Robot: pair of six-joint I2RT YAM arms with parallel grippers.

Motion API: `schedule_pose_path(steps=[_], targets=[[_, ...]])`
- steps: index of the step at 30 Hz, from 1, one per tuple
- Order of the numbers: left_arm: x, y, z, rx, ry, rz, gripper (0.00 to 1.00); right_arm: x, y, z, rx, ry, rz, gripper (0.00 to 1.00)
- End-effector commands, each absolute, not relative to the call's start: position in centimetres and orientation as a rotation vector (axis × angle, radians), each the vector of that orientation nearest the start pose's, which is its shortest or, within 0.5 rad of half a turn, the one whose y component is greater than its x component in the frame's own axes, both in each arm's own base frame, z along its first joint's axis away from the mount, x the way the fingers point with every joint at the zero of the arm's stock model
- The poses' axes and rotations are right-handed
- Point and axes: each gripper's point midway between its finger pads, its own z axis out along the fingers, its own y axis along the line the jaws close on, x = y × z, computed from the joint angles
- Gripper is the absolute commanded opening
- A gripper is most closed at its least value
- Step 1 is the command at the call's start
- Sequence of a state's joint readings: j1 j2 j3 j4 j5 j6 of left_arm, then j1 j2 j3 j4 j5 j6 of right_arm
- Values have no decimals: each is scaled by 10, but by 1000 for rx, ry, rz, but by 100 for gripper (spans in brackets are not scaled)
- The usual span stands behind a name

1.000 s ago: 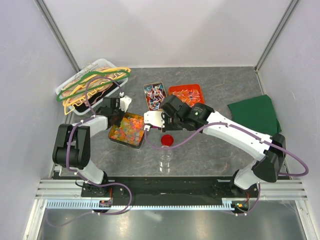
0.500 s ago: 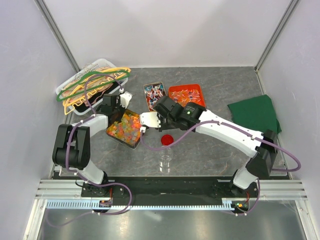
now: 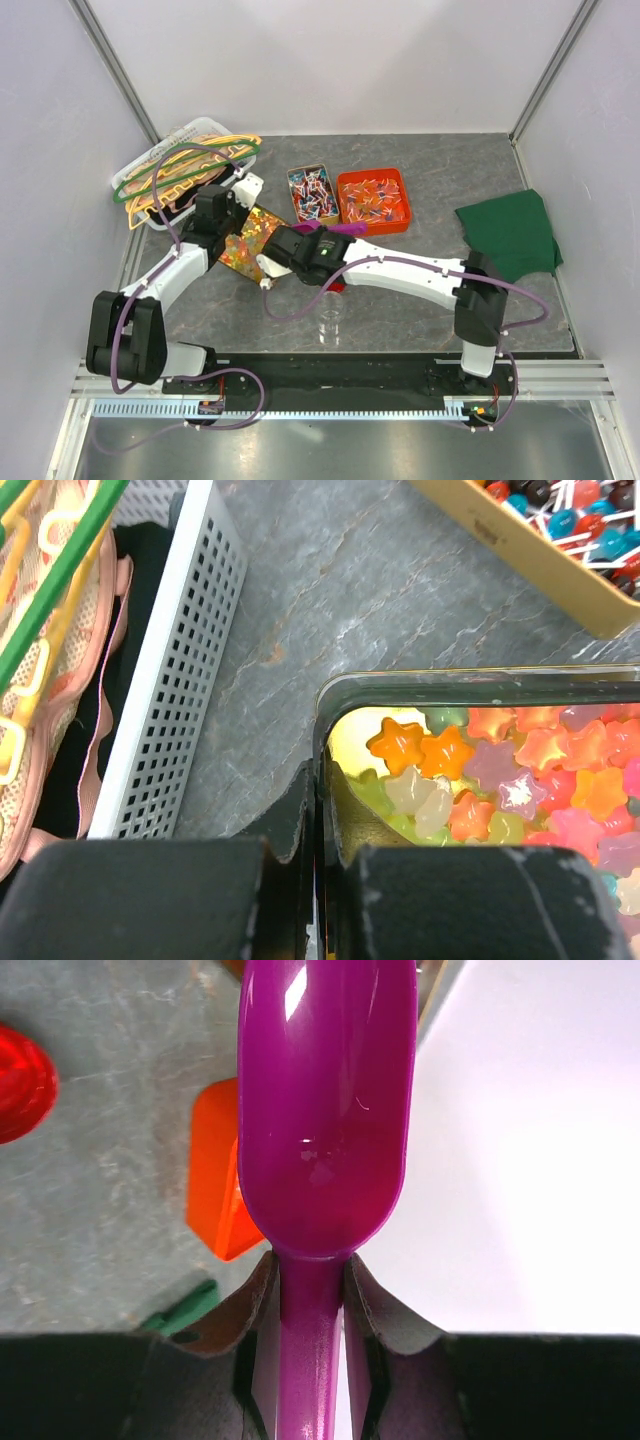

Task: Pack the candies
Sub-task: Scoop the fake candies from the storage box.

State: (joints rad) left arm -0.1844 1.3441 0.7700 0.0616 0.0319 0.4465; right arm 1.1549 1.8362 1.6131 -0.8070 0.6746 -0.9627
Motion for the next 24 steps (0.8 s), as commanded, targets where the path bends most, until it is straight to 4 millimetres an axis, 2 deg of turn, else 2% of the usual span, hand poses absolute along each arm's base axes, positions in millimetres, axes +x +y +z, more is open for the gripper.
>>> schedule_pose_path(steps=[1,5,10,17,24], targets=[[403,-76,160,674,1857,117,2,312,346,232,-1864,1320,-978,0],[401,-84,148,710,1897,95,2,311,359,225,-1887,1246,-1074,0],[399,-92,139,734,1914,80,2,313,371,206,-1938,1173,-1189,0],[399,-93,128,742,1942,70,2,305,376,186,-2037,1066,-1319,0],[398,-95,130,745,1938,53,2,293,378,162,-2202,987,-1320,0]])
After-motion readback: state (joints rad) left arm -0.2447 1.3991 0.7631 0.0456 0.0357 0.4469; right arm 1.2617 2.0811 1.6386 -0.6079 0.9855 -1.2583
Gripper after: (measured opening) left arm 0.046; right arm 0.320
